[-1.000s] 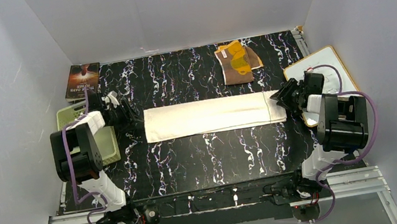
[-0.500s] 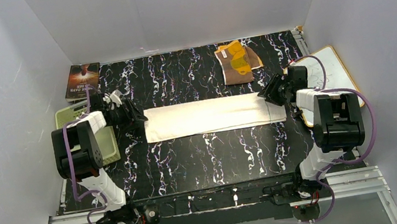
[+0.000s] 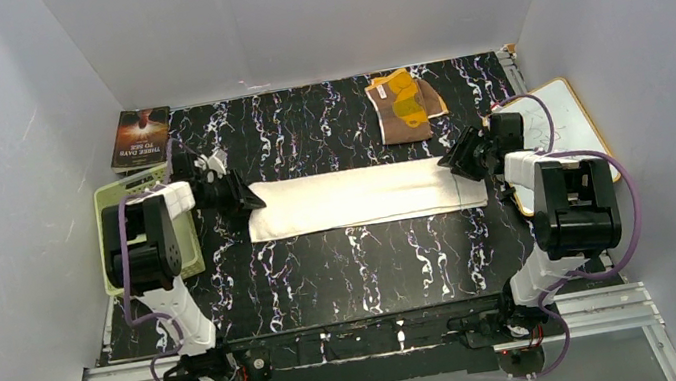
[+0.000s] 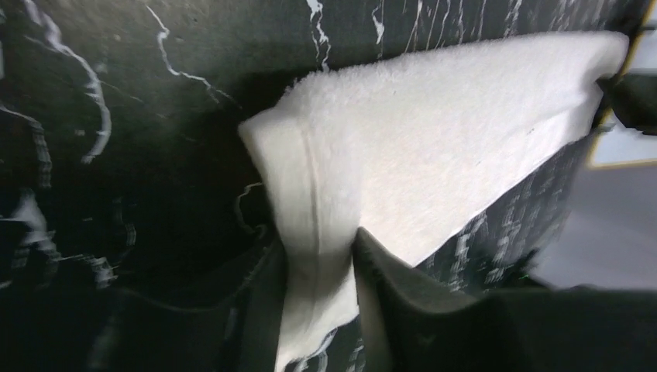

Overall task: Roll the towels
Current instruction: Fold the towel at the center of the board.

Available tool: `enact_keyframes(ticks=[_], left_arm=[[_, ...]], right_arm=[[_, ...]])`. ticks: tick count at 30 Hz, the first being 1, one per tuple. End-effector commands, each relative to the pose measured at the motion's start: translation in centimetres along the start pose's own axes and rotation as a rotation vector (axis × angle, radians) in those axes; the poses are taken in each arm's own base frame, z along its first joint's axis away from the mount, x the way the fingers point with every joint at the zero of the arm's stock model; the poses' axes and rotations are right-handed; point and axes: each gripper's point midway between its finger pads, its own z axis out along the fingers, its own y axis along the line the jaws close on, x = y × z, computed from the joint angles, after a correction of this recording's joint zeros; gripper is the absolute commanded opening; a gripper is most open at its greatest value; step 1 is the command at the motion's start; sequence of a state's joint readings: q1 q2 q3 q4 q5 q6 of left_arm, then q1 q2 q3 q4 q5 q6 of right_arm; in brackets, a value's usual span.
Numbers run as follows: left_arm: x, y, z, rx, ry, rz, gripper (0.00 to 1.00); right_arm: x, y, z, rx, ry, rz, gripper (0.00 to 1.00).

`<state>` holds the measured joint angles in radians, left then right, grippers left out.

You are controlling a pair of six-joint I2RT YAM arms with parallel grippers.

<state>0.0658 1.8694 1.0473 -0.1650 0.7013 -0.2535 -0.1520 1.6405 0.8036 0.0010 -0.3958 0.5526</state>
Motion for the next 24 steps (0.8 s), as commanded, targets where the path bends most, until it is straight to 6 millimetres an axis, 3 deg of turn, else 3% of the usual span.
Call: enact_keyframes(ticks=[1, 2, 6, 10, 15, 19, 21, 24], left_arm=[[4.1, 2.0, 1.3, -0.099, 0.13, -0.077, 0.16], [3.9, 2.6, 0.9, -0.14, 0.115, -0.098, 0.0], [-1.0, 4.8, -4.2, -0.337, -0.079, -0.14, 0.0], [-6.1, 4.1, -11.1, -0.571, -0.219, -0.022, 0.0], [-7.7, 2.5, -14.7, -0.655, -0.201, 0.046, 0.0], [-7.8, 0.7, -15.4, -0.724, -0.184, 0.12, 0.0], [-7.2, -1.1, -14.5, -0.744, -0.121, 0.168, 0.0], [-5.7, -3.8, -11.3, -0.729, -0.006, 0.249, 0.0]], right_arm=[[-2.0, 2.3, -0.8, -0.07, -0.057, -0.055, 0.44], [-2.0, 2.3, -0.9, -0.074, -0.055, -0.057, 0.44], [-1.8, 2.7, -1.3, -0.083, -0.052, -0.057, 0.44], [-1.3, 4.5, -1.9, -0.069, -0.068, -0.087, 0.45], [-0.7, 5.8, -1.7, -0.047, -0.076, -0.099, 0.61], [-1.0, 5.8, -1.5, -0.029, -0.054, -0.111, 0.63], [-0.9, 5.8, -1.4, -0.027, -0.047, -0.103, 0.64], [-0.6, 5.5, -1.4, -0.012, -0.038, -0.096, 0.64]])
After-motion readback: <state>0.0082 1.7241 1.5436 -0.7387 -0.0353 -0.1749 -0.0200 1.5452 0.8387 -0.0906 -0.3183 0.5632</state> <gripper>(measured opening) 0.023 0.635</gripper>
